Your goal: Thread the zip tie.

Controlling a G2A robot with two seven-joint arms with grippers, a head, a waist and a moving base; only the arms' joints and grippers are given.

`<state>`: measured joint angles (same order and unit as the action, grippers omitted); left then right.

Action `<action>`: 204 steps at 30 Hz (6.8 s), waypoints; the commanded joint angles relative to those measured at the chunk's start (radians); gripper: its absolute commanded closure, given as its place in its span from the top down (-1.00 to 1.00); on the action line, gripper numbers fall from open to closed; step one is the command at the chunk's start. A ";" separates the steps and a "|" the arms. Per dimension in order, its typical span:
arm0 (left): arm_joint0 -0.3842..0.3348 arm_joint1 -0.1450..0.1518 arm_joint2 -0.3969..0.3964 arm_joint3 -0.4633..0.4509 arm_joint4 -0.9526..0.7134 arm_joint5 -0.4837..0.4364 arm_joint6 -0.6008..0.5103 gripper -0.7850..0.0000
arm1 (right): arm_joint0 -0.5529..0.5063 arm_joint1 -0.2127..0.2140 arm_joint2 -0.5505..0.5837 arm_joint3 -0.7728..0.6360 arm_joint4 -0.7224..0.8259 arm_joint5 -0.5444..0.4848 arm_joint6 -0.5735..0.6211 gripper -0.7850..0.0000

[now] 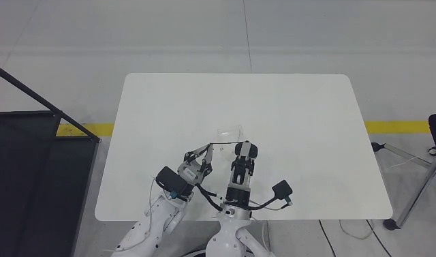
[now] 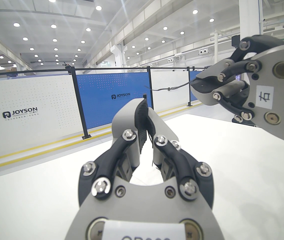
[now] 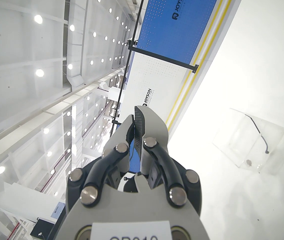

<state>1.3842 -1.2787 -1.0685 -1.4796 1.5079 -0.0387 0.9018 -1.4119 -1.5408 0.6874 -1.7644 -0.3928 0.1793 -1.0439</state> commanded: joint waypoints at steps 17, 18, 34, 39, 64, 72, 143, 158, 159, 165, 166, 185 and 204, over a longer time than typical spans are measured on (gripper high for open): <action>0.000 0.000 0.000 0.000 0.000 0.000 0.000 -1.00 | 0.025 0.021 -0.052 -0.017 -0.176 0.165 -0.013 -1.00; 0.000 0.000 0.000 0.000 0.000 0.000 0.000 -1.00 | 0.027 0.023 -0.055 -0.023 -0.179 0.171 -0.010 -1.00; 0.000 0.000 0.000 0.000 0.000 0.000 0.000 -1.00 | 0.008 0.029 -0.029 -0.034 -0.212 0.198 0.032 -1.00; 0.000 0.000 0.000 0.000 0.000 0.000 0.000 -1.00 | -0.013 0.026 -0.009 -0.035 -0.240 0.211 0.037 -1.00; 0.000 0.000 0.000 0.000 0.000 0.000 0.000 -1.00 | -0.006 0.003 0.004 -0.036 -0.217 0.242 0.105 -1.00; 0.000 0.000 0.000 0.000 0.000 0.000 0.000 -1.00 | -0.023 0.007 0.044 -0.100 -0.073 0.289 0.146 -1.00; 0.037 0.006 -0.062 -0.020 0.054 -0.010 -0.038 -1.00 | 0.175 0.099 -0.204 -0.098 0.246 0.451 -0.145 -1.00; 0.037 0.006 -0.062 -0.020 0.054 -0.010 -0.038 -1.00 | 0.178 0.083 -0.189 -0.101 0.295 0.448 -0.149 -1.00; 0.037 0.006 -0.062 -0.020 0.054 -0.010 -0.038 -1.00 | 0.179 0.081 -0.189 -0.099 0.298 0.445 -0.152 -1.00; 0.037 0.006 -0.062 -0.020 0.054 -0.010 -0.038 -1.00 | 0.179 0.074 -0.186 -0.092 0.313 0.431 -0.165 -1.00; 0.037 0.006 -0.062 -0.020 0.054 -0.010 -0.038 -1.00 | 0.180 0.072 -0.186 -0.090 0.314 0.431 -0.166 -1.00; 0.037 0.006 -0.062 -0.020 0.054 -0.010 -0.038 -1.00 | 0.181 0.026 -0.180 -0.033 0.330 0.373 -0.224 -1.00; 0.059 0.000 -0.056 -0.065 0.059 0.016 -0.076 -1.00 | 0.182 0.017 -0.200 0.010 0.322 0.283 -0.314 -1.00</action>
<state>1.4432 -1.2780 -1.1256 -1.5439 1.5642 -0.0219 0.8267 -1.2299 -1.5235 0.4871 -1.7532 -0.0717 0.4589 -1.3611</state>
